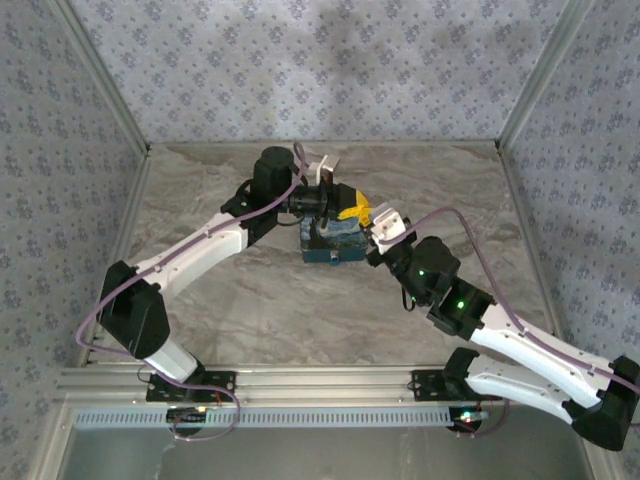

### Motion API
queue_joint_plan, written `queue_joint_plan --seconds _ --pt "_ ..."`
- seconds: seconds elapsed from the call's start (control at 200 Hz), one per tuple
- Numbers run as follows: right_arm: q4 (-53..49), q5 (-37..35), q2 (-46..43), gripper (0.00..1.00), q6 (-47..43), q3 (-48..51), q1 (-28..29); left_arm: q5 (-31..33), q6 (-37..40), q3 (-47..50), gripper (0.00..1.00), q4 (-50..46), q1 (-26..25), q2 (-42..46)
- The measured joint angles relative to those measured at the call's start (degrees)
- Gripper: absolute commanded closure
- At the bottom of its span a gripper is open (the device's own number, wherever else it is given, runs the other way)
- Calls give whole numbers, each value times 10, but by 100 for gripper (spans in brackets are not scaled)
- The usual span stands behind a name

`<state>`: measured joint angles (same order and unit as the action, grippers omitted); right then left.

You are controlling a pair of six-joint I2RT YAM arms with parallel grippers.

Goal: Unlock the padlock with the key

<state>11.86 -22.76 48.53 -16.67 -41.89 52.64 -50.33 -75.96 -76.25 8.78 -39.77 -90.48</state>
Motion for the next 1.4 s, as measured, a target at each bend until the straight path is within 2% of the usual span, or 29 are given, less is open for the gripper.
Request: queue_joint_plan --seconds 0.06,0.155,0.31,0.41,0.485,0.565,0.705,0.809,0.944,1.069,1.274,1.399 --pt "-1 -2 0 89 -4 0 2 0 0 0 100 -2 0 0" --pt "-5 -4 0 67 -1 0 3 2 9 0 100 -6 0 0" --pt "-47 -4 -10 53 26 0 4 16 66 -18 100 -75 3 0" --pt "-90 7 -33 39 71 0 -6 47 139 -47 100 -151 4 1" --pt "-123 33 -58 38 122 0 -31 76 196 -63 100 -200 4 9" --pt "-153 95 -73 38 183 -3 -91 106 250 -66 100 -239 2 22" --pt "-167 261 -62 45 310 -7 -239 156 322 -66 100 -275 -9 37" --pt "-133 377 -33 47 403 -5 -309 185 352 -42 100 -265 -17 51" --pt "-42 490 -1 42 509 12 -328 212 365 2 100 -234 -26 72" --pt "55 548 14 41 595 40 -328 227 364 37 100 -183 -33 85" --pt "181 582 35 46 685 75 -328 234 341 75 100 -85 -41 106" --pt "224 589 47 48 713 87 -327 234 320 88 100 -27 -44 113"
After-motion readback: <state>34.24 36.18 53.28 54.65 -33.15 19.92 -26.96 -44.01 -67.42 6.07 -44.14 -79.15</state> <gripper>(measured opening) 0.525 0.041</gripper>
